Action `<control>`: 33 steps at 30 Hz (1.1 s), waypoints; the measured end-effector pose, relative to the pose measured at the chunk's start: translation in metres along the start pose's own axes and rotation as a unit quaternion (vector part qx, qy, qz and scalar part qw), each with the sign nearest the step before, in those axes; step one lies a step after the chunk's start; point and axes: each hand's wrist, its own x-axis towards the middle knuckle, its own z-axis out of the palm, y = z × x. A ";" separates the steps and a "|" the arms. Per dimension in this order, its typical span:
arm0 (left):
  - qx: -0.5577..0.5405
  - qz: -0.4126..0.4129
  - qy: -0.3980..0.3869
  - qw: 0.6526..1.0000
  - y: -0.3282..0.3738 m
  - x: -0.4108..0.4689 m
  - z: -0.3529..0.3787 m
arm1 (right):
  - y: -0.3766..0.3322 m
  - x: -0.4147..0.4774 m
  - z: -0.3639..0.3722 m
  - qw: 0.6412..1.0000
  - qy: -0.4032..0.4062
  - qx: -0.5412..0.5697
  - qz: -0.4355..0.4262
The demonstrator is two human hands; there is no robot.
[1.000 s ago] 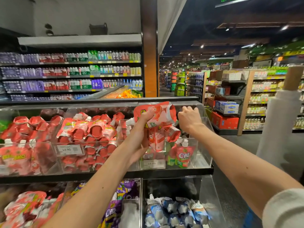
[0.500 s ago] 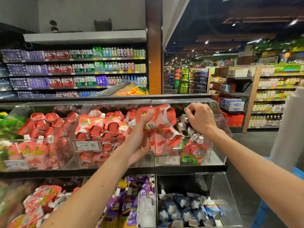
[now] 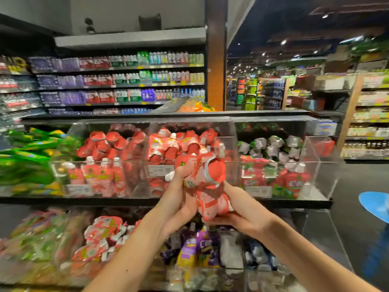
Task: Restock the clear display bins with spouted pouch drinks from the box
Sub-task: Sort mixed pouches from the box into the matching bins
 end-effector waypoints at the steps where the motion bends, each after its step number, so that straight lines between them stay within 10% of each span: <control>1: -0.010 0.008 0.026 1.000 0.003 -0.009 -0.008 | 0.006 0.002 0.011 1.000 -0.018 0.017 0.002; 13: -0.046 0.123 0.282 0.951 0.037 -0.121 -0.072 | 0.076 0.033 0.146 0.997 -0.065 0.008 0.031; 25: -0.031 0.115 0.367 0.923 0.100 -0.172 -0.153 | 0.097 0.074 0.245 0.995 -0.092 -0.048 0.001; 33: 0.074 0.073 0.377 0.921 0.155 -0.159 -0.266 | 0.116 0.138 0.318 0.998 0.034 -0.055 -0.008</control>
